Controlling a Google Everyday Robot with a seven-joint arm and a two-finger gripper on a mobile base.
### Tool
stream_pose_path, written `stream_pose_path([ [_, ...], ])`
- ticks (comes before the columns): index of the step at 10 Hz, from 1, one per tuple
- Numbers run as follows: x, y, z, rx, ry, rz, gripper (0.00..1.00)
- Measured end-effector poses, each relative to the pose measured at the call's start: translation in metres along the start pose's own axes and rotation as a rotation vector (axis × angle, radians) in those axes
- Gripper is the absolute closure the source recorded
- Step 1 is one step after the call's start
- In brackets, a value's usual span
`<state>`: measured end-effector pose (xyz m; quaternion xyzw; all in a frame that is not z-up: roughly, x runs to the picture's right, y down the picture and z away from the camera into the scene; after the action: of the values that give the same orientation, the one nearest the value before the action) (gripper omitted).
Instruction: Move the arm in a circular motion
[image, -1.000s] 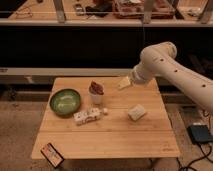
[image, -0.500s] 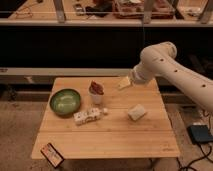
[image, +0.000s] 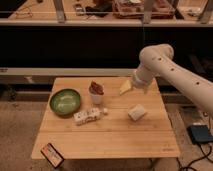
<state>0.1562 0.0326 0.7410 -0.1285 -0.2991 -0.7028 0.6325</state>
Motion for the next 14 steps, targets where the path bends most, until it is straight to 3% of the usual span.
stream_pose_path([
  [1,-0.028,0.022,0.019,-0.009,-0.117,0.038,0.20],
  [3,-0.053,0.047,0.028,-0.024,-0.188,0.076,0.20],
  [4,-0.069,0.063,0.024,-0.031,-0.194,0.097,0.20],
  [6,-0.094,0.071,0.011,-0.030,-0.150,0.109,0.20],
  [8,-0.134,0.056,-0.005,-0.031,-0.085,0.090,0.20],
  [9,-0.158,0.037,-0.011,-0.028,-0.049,0.072,0.20],
  [11,-0.205,-0.048,-0.018,0.016,0.021,-0.036,0.20],
  [13,-0.224,-0.141,-0.019,0.091,0.068,-0.198,0.20],
  [14,-0.231,-0.201,-0.022,0.145,0.095,-0.312,0.20],
])
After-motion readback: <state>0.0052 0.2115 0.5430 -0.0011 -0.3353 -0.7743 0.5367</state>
